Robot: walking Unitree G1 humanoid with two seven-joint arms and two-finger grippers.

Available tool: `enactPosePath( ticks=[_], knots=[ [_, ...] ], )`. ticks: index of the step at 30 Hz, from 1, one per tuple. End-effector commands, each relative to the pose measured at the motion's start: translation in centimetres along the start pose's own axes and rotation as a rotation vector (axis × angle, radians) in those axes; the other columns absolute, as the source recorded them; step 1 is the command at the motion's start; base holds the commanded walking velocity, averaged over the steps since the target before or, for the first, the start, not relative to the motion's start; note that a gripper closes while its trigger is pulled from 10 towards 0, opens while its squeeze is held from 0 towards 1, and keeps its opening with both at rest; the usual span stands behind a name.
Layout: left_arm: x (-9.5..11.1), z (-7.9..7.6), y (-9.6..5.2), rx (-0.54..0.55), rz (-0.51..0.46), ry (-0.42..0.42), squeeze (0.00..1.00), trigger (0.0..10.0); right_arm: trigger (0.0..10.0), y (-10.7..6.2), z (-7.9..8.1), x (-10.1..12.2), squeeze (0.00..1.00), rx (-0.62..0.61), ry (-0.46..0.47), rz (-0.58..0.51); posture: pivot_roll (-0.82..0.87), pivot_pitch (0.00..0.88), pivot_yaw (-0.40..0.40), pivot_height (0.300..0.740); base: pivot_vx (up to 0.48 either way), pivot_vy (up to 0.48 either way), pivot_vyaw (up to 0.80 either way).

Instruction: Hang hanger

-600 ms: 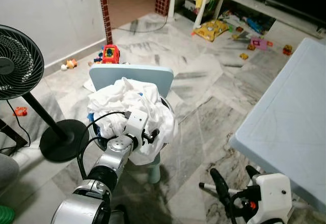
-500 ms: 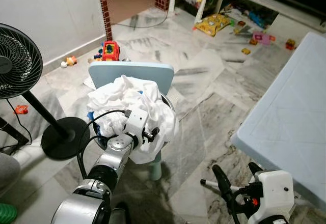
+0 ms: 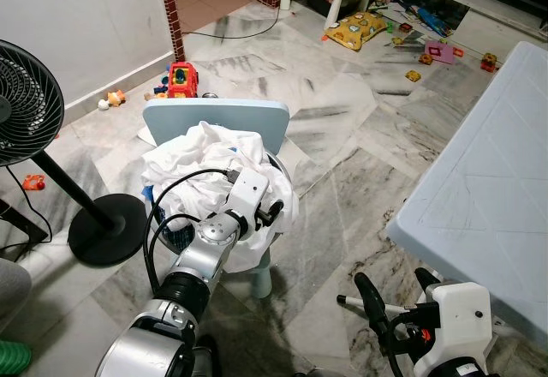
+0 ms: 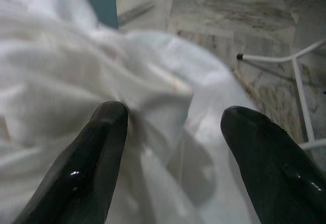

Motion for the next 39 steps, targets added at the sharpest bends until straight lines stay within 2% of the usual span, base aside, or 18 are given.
enactPosePath(
  ticks=[1,7,15,16,17,18,19,20,39],
  knots=[
    [-0.4,-0.4,-0.1,-0.018,0.021,-0.006,0.0,10.0,10.0,-0.1,-0.3,-0.5,0.0,-0.013,-0.006,0.027,-0.13,0.2,-0.087,0.74,0.0,0.0,0.0],
    [-1.1,-0.1,0.2,0.013,0.086,-0.036,0.0,10.0,10.0,0.0,0.0,-0.4,0.0,-0.009,-0.005,0.024,-0.14,0.198,-0.081,0.74,0.0,0.0,0.0],
    [-0.8,0.5,0.5,0.049,0.074,-0.044,0.0,10.0,10.0,-0.3,-0.1,-0.4,0.0,-0.021,-0.003,0.029,-0.16,0.207,-0.076,0.74,0.0,0.0,0.0],
    [-0.7,0.5,0.6,0.054,0.07,-0.048,0.0,5.3,10.0,-0.3,-0.1,-0.4,0.0,-0.021,-0.003,0.029,-0.16,0.208,-0.075,0.74,0.0,0.0,0.0],
    [-0.7,0.6,0.6,0.057,0.067,-0.05,0.0,5.3,10.0,-0.4,0.0,-0.4,0.0,-0.021,-0.003,0.029,-0.16,0.208,-0.075,0.74,0.0,0.0,0.0],
    [-0.6,0.5,0.6,0.059,0.063,-0.05,0.0,1.3,10.0,-0.4,0.0,-0.4,0.0,-0.022,-0.002,0.03,-0.17,0.209,-0.075,0.74,0.0,0.0,0.0],
    [-0.5,0.5,0.7,0.059,0.062,-0.048,0.0,1.3,10.0,-0.4,0.0,-0.4,0.0,-0.023,-0.002,0.03,-0.17,0.209,-0.075,0.74,0.0,0.0,0.0],
    [-0.3,0.6,0.8,0.072,0.055,-0.045,0.0,0.0,10.0,-0.5,-0.1,-0.4,0.0,-0.026,-0.002,0.032,-0.17,0.208,-0.074,0.74,0.0,0.0,0.0],
    [-0.5,1.4,0.6,0.11,0.051,-0.03,0.0,0.0,10.0,-0.4,-0.1,-0.4,0.0,-0.027,-0.004,0.032,-0.17,0.215,-0.08,0.74,0.0,0.0,0.0]
  ],
)
Point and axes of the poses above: a point about 5 cm out from each wrist's last joint towards the gripper, its own y axis pointing out of the wrist towards the gripper, its own x axis along the axis of the wrist's last joint, z = x × y, the point moved 2 cm from there along y, pointing out of the wrist towards the gripper, and after that the axes turned 9 degrees about -y, right-handed, at the moved point
